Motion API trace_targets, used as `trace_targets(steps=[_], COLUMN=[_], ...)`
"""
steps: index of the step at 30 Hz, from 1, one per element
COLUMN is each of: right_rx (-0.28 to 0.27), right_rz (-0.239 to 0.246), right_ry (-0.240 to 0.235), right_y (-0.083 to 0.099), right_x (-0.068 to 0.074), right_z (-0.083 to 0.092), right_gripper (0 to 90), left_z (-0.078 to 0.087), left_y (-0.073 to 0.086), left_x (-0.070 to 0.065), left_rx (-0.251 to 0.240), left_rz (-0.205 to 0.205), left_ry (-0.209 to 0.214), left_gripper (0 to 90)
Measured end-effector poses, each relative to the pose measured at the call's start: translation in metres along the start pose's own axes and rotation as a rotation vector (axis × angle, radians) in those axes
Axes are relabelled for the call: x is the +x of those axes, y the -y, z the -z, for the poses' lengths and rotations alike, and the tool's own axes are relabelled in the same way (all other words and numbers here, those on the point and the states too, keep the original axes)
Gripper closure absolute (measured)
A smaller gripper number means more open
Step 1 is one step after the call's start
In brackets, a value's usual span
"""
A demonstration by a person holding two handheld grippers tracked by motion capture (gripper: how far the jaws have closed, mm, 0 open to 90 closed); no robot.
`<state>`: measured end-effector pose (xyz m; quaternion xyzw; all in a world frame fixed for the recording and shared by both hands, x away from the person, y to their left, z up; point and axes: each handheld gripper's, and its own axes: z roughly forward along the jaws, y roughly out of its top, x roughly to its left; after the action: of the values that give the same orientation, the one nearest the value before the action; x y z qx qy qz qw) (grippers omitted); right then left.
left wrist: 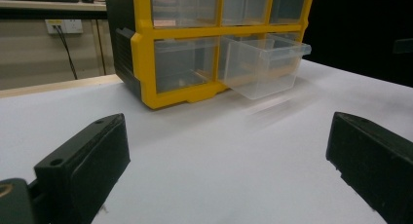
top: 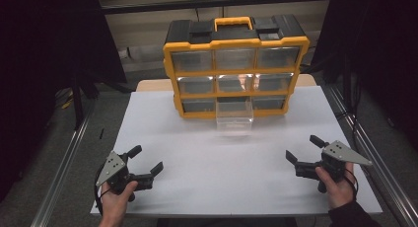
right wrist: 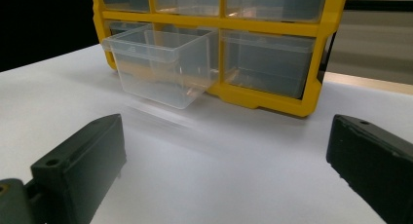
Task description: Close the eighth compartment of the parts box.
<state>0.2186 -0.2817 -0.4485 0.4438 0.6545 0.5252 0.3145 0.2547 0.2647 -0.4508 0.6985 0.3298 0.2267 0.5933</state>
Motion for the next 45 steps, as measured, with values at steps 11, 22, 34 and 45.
trace_targets(steps=[11,22,34,45], right_rx=[0.017,0.034,0.037,0.038], right_rz=[0.005,0.018,0.009,0.034], right_ry=[-0.036,-0.068,-0.136,-0.197], right_y=[0.002,0.003,-0.004,-0.015], right_x=[0.002,0.006,0.013,0.033], right_z=[-0.003,-0.007,-0.01,-0.024], right_gripper=[0.0,0.0,0.0,0.0], left_z=[-0.001,-0.003,-0.001,0.0], left_y=[0.0,0.0,0.0,-0.001], left_x=[0.001,0.001,0.002,0.004], left_rx=[0.009,0.009,0.008,-0.006], left_rz=[0.004,0.0,0.004,0.011], left_ry=[-0.001,-0.01,-0.016,-0.017], left_gripper=[3.0,3.0,3.0,3.0])
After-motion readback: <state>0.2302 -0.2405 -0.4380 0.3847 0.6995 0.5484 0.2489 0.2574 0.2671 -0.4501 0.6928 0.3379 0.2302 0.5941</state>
